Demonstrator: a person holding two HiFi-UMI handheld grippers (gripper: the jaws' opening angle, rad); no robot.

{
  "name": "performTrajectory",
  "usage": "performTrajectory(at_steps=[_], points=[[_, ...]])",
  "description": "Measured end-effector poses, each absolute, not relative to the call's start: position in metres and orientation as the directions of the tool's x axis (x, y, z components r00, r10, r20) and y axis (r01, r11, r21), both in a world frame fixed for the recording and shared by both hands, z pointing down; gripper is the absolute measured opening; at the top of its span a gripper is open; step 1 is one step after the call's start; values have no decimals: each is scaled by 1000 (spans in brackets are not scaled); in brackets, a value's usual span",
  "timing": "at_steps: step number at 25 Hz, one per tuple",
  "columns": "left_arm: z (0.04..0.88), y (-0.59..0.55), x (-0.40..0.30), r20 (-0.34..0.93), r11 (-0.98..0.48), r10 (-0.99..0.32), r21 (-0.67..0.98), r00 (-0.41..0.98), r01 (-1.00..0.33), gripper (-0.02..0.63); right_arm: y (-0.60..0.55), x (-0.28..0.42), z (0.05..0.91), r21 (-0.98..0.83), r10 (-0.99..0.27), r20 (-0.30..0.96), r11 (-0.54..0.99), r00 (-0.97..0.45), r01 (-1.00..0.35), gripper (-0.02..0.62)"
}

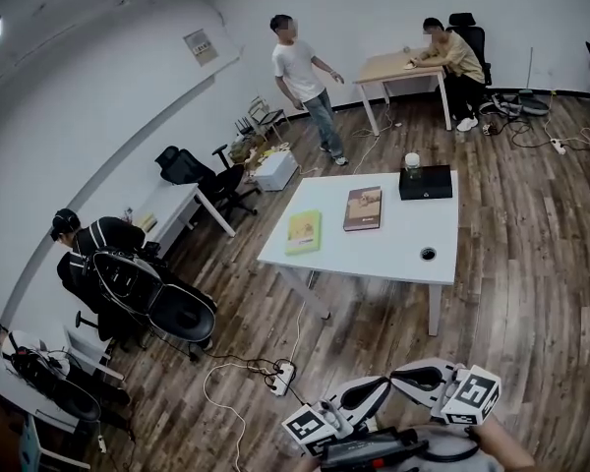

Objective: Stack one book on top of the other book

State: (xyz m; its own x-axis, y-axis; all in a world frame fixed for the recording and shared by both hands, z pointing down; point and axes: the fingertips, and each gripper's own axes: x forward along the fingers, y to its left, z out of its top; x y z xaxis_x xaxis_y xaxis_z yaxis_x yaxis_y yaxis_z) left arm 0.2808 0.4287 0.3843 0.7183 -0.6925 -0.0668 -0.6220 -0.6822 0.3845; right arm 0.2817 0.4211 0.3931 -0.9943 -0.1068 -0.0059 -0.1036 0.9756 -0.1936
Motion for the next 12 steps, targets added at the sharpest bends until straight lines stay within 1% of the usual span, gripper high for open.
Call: performTrajectory(at_steps=[4,9,12], points=[[383,422,265,-87,-687,-694,377,715,-621,20,413,269,391,-167,-112,-2,980,-994,-110,31],[379,404,223,-112,-654,-736,370,668,-659,20,381,257,382,-205,-195,-37,961,-980,-183,31],[378,393,193,-114,-637,-752,378,649,-672,20,364,247,378,-187,-233,-40,957,-972,-222,31]])
